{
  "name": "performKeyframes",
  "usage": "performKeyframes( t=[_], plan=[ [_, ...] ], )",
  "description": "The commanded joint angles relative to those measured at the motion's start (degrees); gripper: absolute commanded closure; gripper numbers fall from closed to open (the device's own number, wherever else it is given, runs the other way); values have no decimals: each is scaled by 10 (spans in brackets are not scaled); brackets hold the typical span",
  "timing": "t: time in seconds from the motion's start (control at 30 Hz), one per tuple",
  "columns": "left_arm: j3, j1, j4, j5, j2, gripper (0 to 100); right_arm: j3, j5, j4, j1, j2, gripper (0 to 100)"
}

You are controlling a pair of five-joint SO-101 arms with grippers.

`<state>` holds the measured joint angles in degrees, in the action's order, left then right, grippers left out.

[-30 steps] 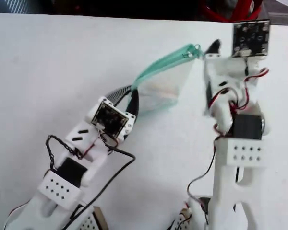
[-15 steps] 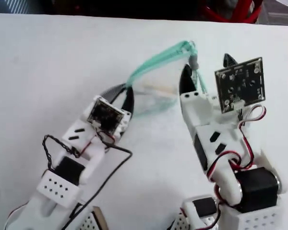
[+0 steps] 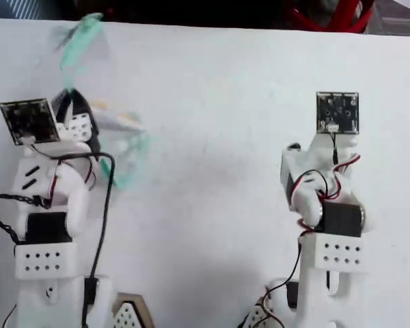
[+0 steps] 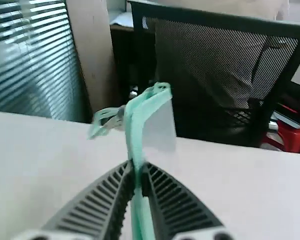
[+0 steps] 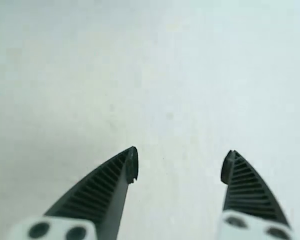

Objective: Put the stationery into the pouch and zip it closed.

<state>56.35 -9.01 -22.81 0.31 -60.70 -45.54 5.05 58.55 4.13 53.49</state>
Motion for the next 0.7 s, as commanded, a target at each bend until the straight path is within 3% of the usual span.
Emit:
performKeyframes(
  t=[0.0,0.1,0.23,0.47,0.67],
  plan=[
    [-44,-9,47,-105,-6,977,-62,-11,-66,7,7,741],
    [-38,-7,51,-154,-5,977,-114,-11,-118,4,7,741],
    [-9,43,60,-166,-6,977,-150,-11,-165,2,7,741],
    [91,265,71,-199,-4,976,-158,-11,-174,6,7,741],
    [200,387,235,-229,77,972,-166,-11,-175,5,7,741]
  ],
)
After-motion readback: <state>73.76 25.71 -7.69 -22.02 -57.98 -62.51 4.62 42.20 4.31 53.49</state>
